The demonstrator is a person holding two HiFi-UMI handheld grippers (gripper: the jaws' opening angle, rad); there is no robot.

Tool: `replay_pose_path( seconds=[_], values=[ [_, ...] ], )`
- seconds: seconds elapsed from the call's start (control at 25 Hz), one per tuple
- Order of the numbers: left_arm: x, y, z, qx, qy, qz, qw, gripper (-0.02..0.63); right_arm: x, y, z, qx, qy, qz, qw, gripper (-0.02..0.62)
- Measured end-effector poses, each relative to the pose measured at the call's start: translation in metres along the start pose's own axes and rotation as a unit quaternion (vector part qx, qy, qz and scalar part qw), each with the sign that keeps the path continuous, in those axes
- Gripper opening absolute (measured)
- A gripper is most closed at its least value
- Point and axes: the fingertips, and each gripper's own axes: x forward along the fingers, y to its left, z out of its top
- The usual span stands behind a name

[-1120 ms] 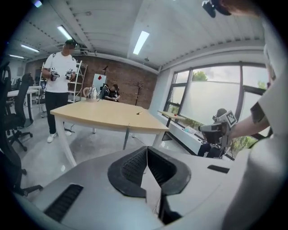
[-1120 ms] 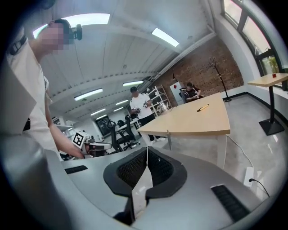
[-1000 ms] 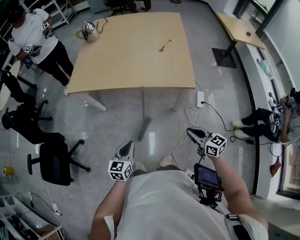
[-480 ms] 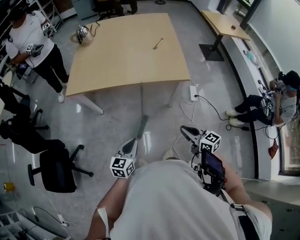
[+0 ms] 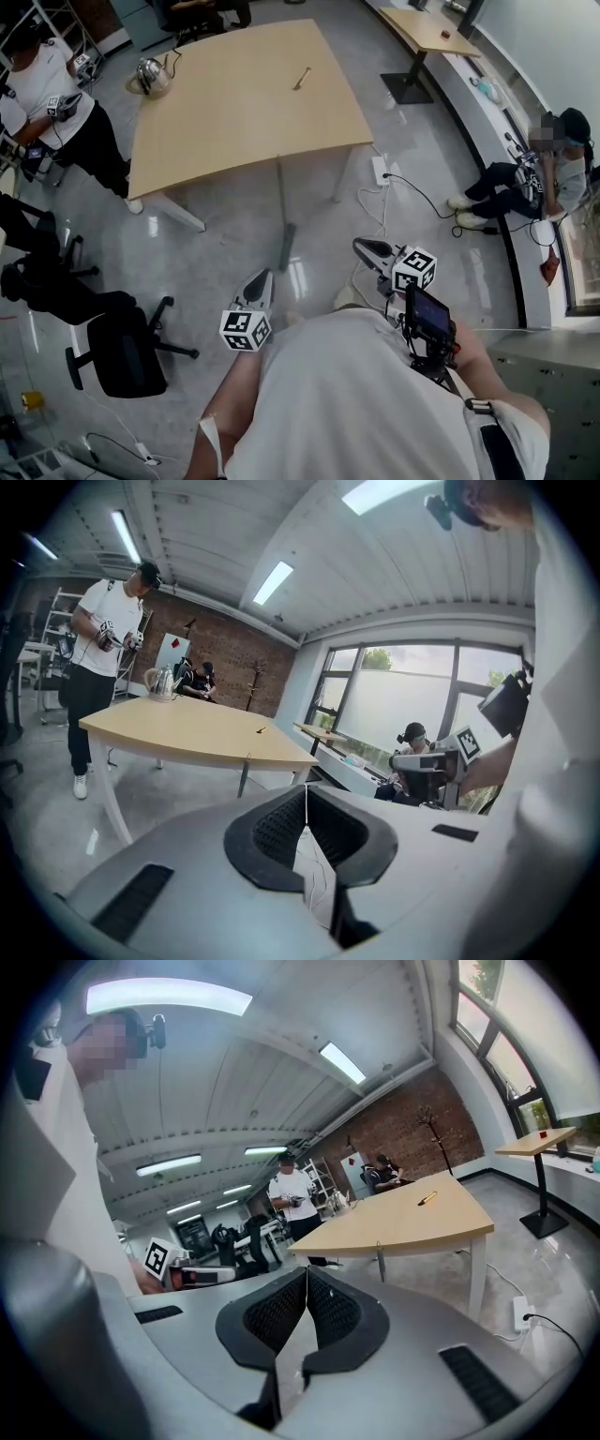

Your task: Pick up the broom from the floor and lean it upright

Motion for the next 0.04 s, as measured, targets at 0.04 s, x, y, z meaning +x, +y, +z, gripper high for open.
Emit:
replay_pose_path(
  seconds=[0.04],
  values=[
    [-0.0019, 0.0012, -0.0002, -0.002, -0.002, 0.001, 1.0000, 0.011, 0.0005, 0.0013, -0.0007, -0.001, 0.001, -0.001, 1.000, 0.017]
  ],
)
